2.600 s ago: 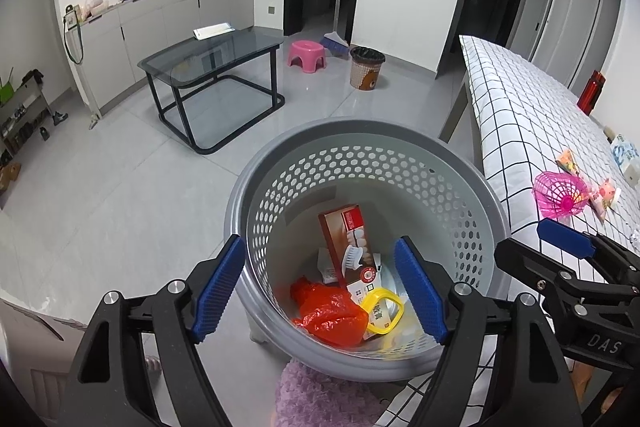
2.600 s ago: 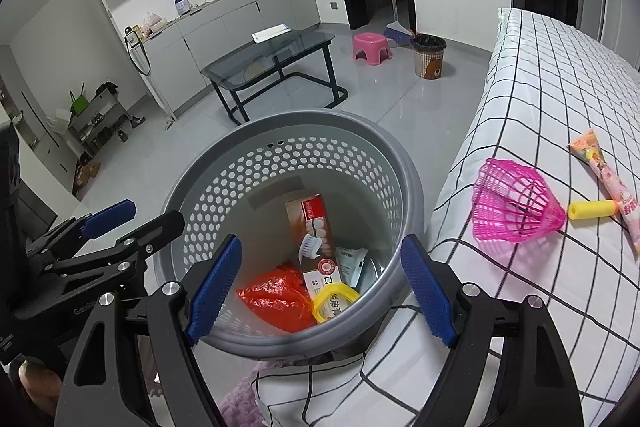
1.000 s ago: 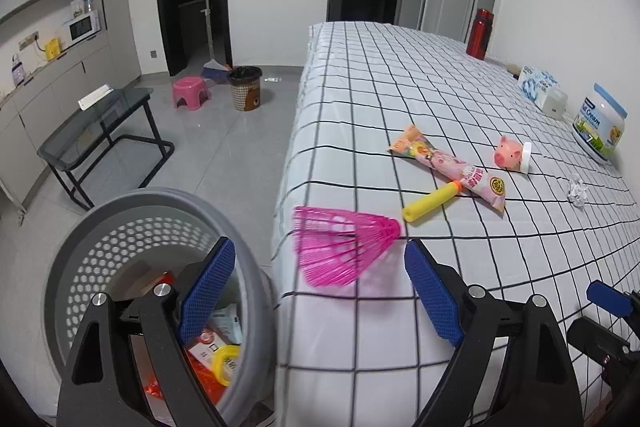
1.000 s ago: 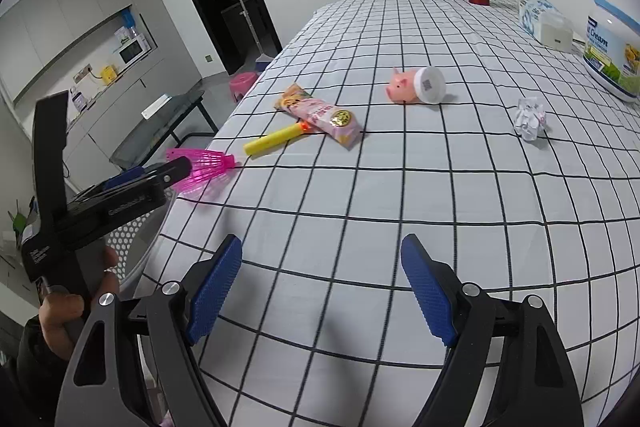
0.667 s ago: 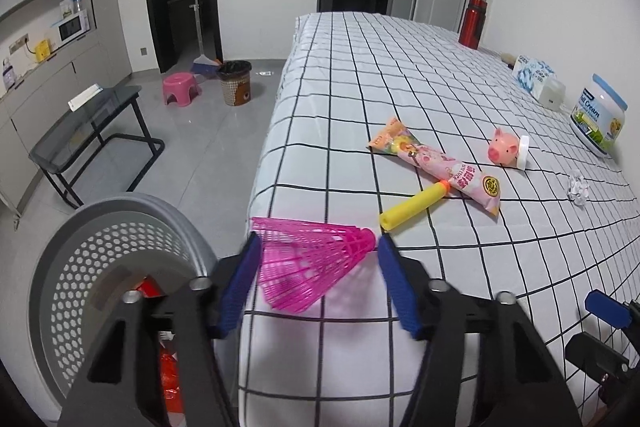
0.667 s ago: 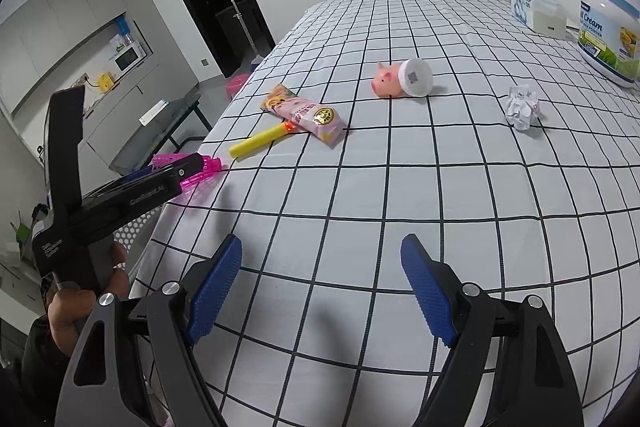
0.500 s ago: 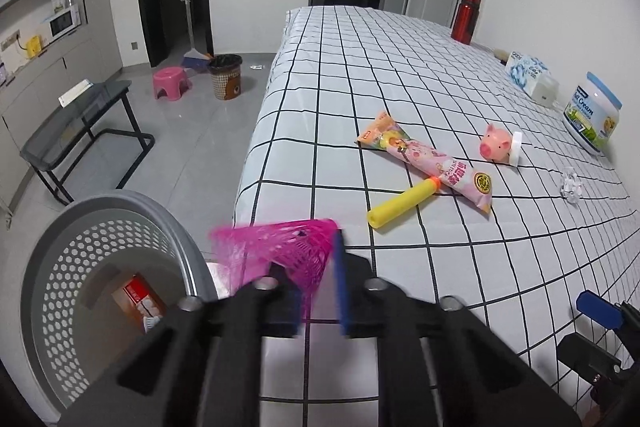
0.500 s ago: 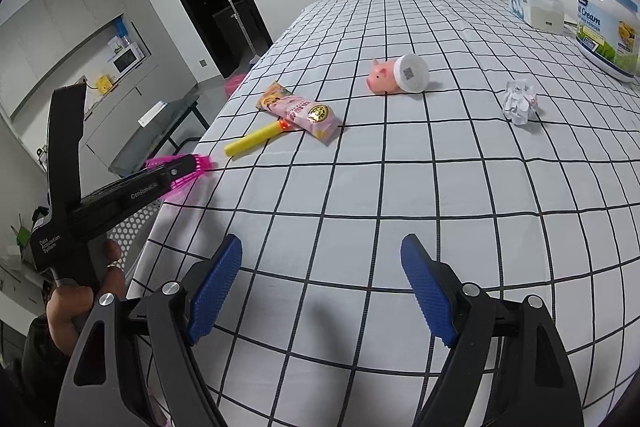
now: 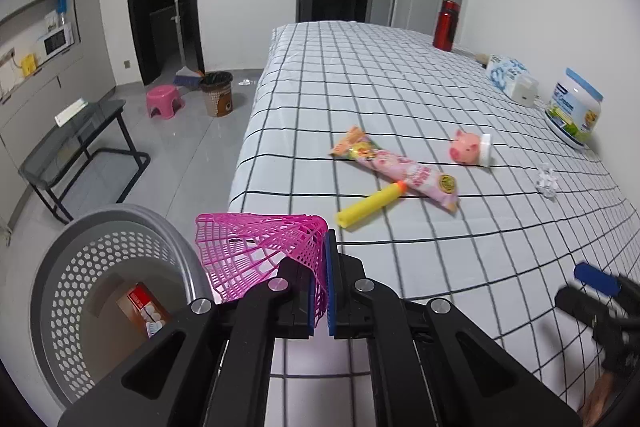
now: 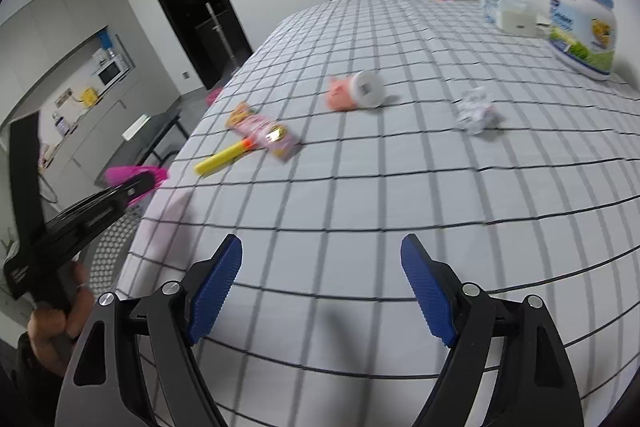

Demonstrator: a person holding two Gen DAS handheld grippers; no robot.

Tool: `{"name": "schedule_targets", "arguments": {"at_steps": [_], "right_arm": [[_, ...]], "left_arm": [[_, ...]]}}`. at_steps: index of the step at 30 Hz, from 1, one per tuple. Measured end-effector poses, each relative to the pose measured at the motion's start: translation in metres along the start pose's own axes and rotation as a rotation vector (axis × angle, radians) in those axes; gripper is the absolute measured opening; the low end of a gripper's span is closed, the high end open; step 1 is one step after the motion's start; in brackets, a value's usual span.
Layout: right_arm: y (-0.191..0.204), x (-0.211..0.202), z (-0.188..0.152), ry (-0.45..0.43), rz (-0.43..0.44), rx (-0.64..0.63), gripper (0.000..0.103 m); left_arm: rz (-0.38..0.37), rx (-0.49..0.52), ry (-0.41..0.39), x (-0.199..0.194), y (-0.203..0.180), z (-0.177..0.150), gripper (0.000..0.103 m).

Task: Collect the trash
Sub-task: 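Grasp the pink shuttlecock with the left tool while the right tool approaches the crumpled paper, then close the right tool on the crumpled white paper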

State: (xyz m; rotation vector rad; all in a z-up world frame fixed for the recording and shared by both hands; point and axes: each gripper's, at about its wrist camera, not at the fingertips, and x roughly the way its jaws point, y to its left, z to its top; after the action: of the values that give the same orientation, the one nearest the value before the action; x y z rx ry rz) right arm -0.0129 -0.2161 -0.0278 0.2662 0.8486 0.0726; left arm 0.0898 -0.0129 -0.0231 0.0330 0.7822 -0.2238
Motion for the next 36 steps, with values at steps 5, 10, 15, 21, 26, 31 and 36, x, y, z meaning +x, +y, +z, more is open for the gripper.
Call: {"name": "schedule_targets", "arguments": {"at_steps": [5,10,15,21,26,31,36], "right_arm": [[-0.032,-0.007,0.009,-0.017,-0.071,0.034,0.078],[-0.065,-0.003,0.025,-0.018,-0.149,0.040,0.078],[-0.086,0.018,0.050,0.006,-0.201,0.037,0.078],[-0.100,0.051,0.075,0.043,-0.227,0.038,0.078],[-0.100,0.070,0.086,0.055,-0.263,0.019,0.078],[-0.098,0.079,0.089,0.059,-0.270,0.002,0.070],[-0.101,0.085,0.094,0.061,-0.287,-0.008,0.047]], "left_arm": [[-0.022,0.026,0.002,-0.005,-0.019,-0.001,0.005],[-0.043,0.051,0.019,-0.002,-0.040,-0.005,0.005],[-0.033,0.048,0.023,-0.001,-0.052,-0.005,0.005],[-0.024,0.049,0.021,-0.003,-0.058,-0.005,0.005],[-0.017,0.044,0.030,-0.003,-0.057,-0.006,0.005],[-0.015,0.043,0.040,-0.002,-0.057,-0.008,0.005],[-0.016,0.042,0.041,-0.002,-0.057,-0.008,0.005]]}}
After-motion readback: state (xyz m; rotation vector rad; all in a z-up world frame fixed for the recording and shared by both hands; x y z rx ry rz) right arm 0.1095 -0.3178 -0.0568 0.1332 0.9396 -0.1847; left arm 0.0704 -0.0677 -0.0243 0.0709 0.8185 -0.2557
